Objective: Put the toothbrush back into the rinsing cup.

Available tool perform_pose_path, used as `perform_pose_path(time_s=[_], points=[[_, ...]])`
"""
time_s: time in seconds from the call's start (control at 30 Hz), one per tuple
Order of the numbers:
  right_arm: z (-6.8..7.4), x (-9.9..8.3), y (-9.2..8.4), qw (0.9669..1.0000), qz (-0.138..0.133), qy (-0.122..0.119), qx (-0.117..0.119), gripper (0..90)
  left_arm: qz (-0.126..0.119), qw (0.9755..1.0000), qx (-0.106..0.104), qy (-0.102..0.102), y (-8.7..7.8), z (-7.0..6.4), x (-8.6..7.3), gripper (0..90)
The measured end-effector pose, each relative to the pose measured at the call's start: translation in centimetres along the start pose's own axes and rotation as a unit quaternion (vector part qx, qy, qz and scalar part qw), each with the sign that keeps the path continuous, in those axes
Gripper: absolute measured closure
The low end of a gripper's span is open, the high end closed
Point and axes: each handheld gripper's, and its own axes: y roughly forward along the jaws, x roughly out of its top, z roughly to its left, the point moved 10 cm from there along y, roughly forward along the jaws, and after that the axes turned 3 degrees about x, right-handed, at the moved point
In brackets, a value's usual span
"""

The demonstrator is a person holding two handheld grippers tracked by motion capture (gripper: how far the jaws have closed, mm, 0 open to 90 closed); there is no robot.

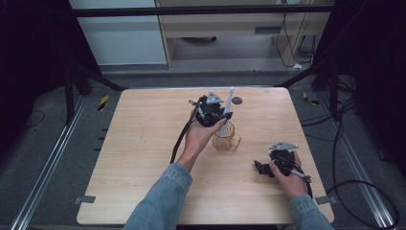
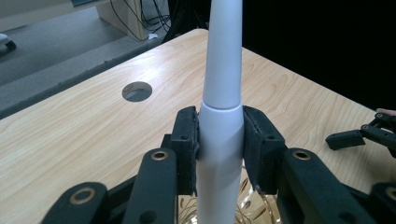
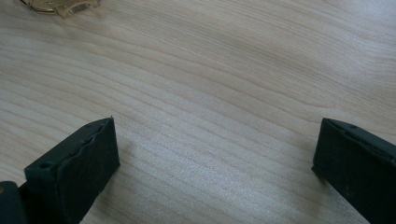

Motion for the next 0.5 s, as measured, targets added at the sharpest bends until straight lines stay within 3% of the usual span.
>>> perform_pose_path(time_s=[0.5], points=[[0.0,0.0,0.0,1.0000,0.000,0.000,0.000,0.3,0.014,0.9999,0.001,0.000,0.5,0.1,-1.5,67.3]])
